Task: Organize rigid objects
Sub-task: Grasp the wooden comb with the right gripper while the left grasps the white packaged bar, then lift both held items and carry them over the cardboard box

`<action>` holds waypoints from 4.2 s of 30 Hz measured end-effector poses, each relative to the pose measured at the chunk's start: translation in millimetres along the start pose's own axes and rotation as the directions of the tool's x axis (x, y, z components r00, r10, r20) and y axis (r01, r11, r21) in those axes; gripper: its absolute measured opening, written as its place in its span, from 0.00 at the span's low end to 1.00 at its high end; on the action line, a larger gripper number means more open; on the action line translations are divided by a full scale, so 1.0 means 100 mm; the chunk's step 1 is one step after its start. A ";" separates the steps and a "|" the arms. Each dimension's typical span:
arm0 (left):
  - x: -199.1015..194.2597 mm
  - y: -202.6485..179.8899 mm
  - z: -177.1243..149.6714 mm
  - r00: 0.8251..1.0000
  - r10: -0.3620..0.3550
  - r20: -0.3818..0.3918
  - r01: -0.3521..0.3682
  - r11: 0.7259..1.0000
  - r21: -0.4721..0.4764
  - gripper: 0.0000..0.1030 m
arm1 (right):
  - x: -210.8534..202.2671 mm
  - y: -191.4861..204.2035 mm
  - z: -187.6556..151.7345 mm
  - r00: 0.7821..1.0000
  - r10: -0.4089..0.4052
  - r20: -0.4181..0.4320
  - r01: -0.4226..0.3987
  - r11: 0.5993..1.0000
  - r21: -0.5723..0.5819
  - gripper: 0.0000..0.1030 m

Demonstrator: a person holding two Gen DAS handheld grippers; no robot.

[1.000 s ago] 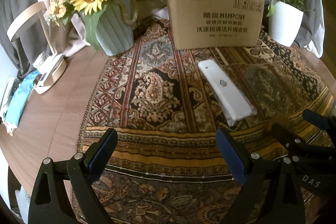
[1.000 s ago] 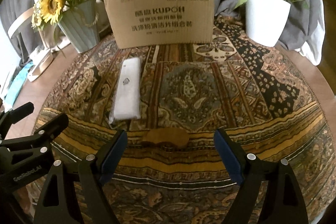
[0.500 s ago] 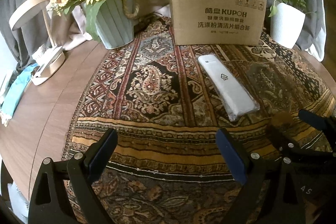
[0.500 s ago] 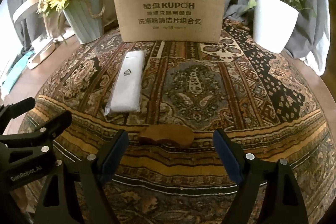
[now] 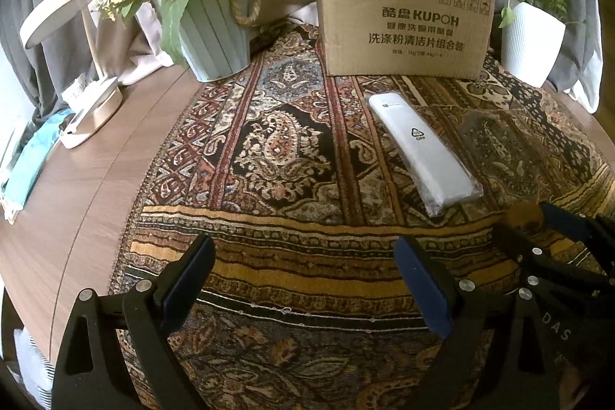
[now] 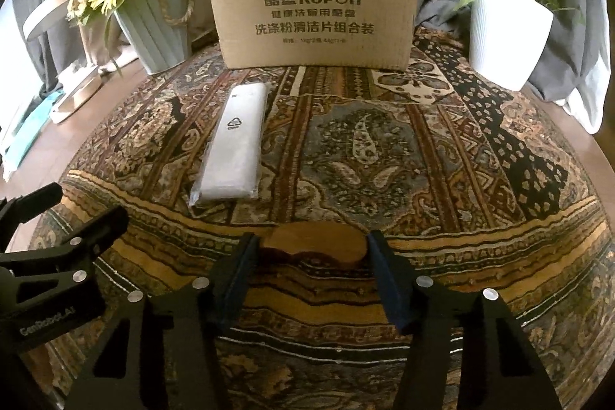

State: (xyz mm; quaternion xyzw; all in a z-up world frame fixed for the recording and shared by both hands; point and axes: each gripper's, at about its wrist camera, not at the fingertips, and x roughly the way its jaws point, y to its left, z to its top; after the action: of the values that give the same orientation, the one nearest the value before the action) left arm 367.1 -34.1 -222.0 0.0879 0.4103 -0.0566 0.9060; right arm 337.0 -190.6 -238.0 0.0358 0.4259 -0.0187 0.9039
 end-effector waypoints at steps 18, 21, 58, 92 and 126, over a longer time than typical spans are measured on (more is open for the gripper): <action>-0.08 -0.43 0.28 0.999 0.003 0.041 -0.001 0.998 -0.059 0.90 | -0.29 -0.38 0.29 0.994 -0.024 0.110 0.026 0.999 -0.020 0.57; -0.05 -0.53 0.36 0.999 0.015 0.050 -0.011 0.997 -0.074 0.88 | -0.30 -0.48 0.35 0.992 -0.027 0.127 0.030 0.999 -0.021 0.57; 0.71 -0.96 0.70 0.996 0.041 -0.079 -0.051 0.991 -0.125 0.37 | 0.30 -0.98 0.73 0.993 0.111 0.039 -0.112 0.994 0.016 0.57; -0.19 -0.51 0.79 0.993 -0.084 0.079 0.093 0.989 -0.117 0.36 | -0.42 -0.62 0.84 0.985 0.102 0.142 -0.103 0.995 0.003 0.57; -0.74 -0.25 1.61 0.959 -0.140 0.246 0.154 0.987 -0.037 0.36 | -1.03 -0.44 1.60 0.946 0.067 0.319 -0.067 0.998 -0.011 0.57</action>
State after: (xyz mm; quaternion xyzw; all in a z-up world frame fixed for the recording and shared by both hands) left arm 432.3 -89.6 -64.6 0.0241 0.3031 -0.1224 0.9447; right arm 392.1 -247.5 -59.1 0.0467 0.2728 0.0063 0.9609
